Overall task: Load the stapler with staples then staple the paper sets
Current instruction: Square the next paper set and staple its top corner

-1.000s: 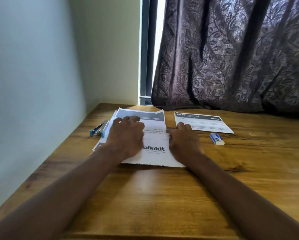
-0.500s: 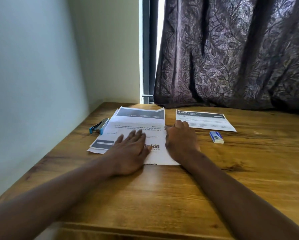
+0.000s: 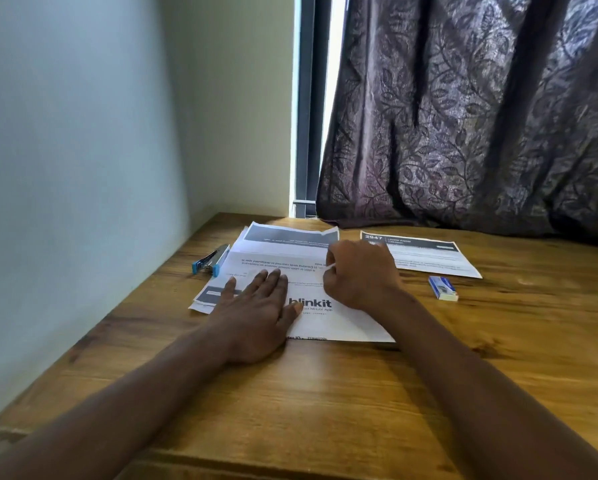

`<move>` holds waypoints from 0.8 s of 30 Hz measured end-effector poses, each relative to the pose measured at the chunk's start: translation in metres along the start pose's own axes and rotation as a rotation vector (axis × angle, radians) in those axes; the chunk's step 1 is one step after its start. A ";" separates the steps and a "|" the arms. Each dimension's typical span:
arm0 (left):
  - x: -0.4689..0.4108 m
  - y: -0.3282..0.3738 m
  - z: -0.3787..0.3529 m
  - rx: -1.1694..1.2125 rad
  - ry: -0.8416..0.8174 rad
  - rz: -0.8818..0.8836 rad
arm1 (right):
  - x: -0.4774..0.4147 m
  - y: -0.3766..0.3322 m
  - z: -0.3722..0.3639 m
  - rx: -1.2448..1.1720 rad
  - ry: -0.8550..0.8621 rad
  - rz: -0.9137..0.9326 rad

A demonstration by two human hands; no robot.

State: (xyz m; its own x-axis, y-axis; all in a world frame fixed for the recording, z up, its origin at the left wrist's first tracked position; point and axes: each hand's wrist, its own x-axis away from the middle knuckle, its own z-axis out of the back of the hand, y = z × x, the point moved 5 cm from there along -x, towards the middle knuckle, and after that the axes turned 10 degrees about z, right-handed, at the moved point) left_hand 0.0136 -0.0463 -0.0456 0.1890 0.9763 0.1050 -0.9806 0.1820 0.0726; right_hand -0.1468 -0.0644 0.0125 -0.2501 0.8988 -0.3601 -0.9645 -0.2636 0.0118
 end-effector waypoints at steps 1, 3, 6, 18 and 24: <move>0.000 0.000 0.001 -0.001 -0.004 -0.001 | -0.008 -0.007 0.005 0.030 -0.027 0.014; 0.001 0.001 0.002 0.003 -0.013 -0.006 | -0.023 -0.017 0.012 0.096 -0.121 0.037; 0.002 0.001 0.003 0.024 -0.019 -0.011 | -0.045 -0.025 0.018 0.167 -0.354 0.043; 0.000 0.000 0.002 0.090 0.028 -0.046 | -0.059 -0.027 -0.009 0.004 -0.390 0.052; 0.000 -0.001 0.002 0.090 0.057 -0.041 | -0.018 -0.028 -0.031 0.020 0.032 0.051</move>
State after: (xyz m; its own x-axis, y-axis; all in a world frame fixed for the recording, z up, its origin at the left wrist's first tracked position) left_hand 0.0141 -0.0468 -0.0439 0.2235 0.9737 0.0434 -0.9629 0.2137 0.1646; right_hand -0.1123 -0.0844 -0.0101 -0.2960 0.8726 -0.3885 -0.9523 -0.3013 0.0488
